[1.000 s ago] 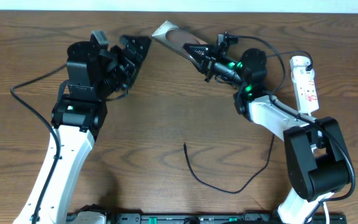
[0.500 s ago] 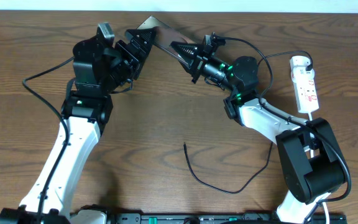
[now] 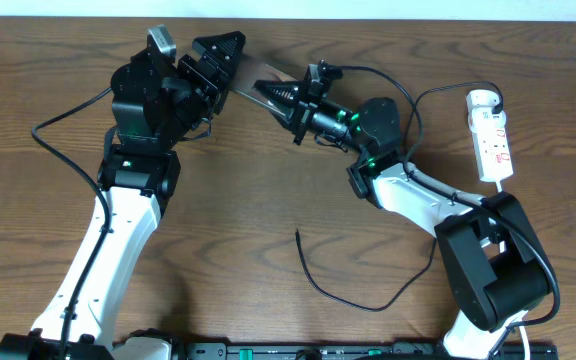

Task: Plug charger to phone and switch on socket
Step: 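Move the left gripper to the phone's top edge and close on it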

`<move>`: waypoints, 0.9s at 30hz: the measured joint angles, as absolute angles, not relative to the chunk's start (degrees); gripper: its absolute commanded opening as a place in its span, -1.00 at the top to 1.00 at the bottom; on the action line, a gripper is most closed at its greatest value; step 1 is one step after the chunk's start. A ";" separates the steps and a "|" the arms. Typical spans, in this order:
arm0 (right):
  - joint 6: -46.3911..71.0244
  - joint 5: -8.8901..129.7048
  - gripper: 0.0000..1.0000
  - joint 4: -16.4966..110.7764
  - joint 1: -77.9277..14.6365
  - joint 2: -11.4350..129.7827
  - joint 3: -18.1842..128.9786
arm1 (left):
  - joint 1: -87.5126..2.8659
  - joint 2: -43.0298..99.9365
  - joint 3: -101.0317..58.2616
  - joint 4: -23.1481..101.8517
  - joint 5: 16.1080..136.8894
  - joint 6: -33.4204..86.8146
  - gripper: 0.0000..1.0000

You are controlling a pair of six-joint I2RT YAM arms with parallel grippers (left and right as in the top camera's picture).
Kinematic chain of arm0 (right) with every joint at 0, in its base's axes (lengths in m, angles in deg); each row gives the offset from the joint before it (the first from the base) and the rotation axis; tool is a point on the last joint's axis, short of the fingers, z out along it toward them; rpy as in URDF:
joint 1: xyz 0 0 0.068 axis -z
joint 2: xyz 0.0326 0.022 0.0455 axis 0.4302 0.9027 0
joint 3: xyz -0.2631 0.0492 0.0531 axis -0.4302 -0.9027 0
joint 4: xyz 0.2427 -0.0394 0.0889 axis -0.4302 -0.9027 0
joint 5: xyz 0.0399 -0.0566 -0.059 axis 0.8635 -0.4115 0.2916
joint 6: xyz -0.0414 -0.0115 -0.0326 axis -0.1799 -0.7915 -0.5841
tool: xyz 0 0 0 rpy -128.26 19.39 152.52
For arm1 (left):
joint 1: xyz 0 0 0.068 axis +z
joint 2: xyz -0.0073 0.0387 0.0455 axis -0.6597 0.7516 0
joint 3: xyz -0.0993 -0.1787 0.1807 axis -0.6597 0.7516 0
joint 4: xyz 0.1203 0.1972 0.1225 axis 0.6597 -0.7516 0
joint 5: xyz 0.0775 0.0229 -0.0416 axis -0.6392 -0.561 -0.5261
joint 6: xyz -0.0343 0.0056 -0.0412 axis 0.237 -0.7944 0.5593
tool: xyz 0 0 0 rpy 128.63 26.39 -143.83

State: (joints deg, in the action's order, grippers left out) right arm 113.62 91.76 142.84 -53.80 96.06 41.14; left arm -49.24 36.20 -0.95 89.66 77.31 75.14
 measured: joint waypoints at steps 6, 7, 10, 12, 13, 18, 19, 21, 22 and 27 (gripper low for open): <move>113.60 92.11 0.97 143.54 -54.13 96.06 41.14 | -49.18 36.27 -0.95 89.66 77.05 76.17 -0.57; 113.60 92.33 0.97 143.87 -54.13 96.06 41.14 | -49.13 36.29 -0.95 89.66 77.05 76.17 -0.57; 113.60 92.94 0.97 144.72 -54.13 96.06 41.14 | -48.10 36.68 -0.95 89.66 77.05 76.19 -0.57; 113.51 93.14 0.97 144.90 -54.13 96.06 41.14 | -47.08 37.08 -0.95 89.66 77.05 76.19 -0.57; 113.49 93.23 0.97 144.92 -54.13 96.06 41.14 | -46.66 37.21 -0.95 89.63 77.02 76.19 -0.57; 112.92 93.71 0.97 144.90 -54.13 96.06 41.14 | -45.48 37.36 -0.95 89.68 77.02 76.19 -0.47; 112.55 93.75 0.97 144.63 -54.13 96.06 41.14 | -45.48 37.36 -0.95 89.66 77.05 76.19 -0.36; 111.92 93.97 0.97 143.47 -54.13 96.06 41.14 | -45.50 37.36 -0.95 89.72 77.07 76.28 0.02; 111.70 94.10 0.97 142.71 -54.13 96.06 41.14 | -45.50 37.36 -0.95 89.68 77.05 76.63 0.13; 110.50 94.08 0.97 142.67 -54.13 96.04 41.16 | -45.46 37.75 -0.88 89.11 77.07 76.63 0.19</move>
State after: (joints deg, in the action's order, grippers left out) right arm 110.50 94.08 142.67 -54.13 96.04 41.16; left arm -45.46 37.75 -0.88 89.11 77.07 76.63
